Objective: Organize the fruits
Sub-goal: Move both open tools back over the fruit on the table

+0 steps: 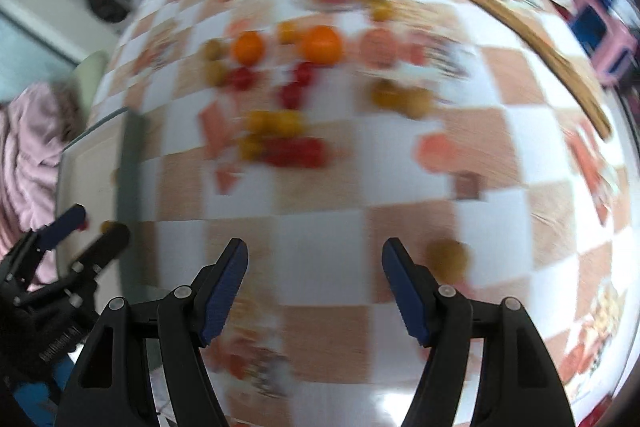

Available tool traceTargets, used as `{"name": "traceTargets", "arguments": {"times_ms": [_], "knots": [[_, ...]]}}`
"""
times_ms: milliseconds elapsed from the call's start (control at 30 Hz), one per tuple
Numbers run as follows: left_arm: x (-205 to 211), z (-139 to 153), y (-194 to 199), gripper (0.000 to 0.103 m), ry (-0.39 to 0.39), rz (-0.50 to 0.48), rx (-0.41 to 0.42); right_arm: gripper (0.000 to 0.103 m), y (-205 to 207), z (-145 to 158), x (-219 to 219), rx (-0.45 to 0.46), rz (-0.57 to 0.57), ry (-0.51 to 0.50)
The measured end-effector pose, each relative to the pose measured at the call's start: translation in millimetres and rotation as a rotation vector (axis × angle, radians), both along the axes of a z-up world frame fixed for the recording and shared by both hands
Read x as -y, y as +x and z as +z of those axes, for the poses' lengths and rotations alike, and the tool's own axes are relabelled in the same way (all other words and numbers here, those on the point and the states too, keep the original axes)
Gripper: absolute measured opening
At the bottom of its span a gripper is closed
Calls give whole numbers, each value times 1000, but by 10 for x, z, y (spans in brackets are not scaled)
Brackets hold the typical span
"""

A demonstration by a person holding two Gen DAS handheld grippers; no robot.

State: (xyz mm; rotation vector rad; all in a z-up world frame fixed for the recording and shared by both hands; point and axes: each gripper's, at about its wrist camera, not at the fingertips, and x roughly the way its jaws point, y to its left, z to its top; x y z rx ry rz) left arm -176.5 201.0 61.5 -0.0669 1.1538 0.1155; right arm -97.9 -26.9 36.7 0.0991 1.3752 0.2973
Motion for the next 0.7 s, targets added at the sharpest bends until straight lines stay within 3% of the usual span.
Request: {"name": "traceTargets", "arguments": {"times_ms": [300,700], "knots": [[256,-330,450,76,2,-19,-14,73,231,-97,397,22,-52,-22],[446,-552,691,75,13,-60,-29,67,695,-280,213,79,81,-67]]}}
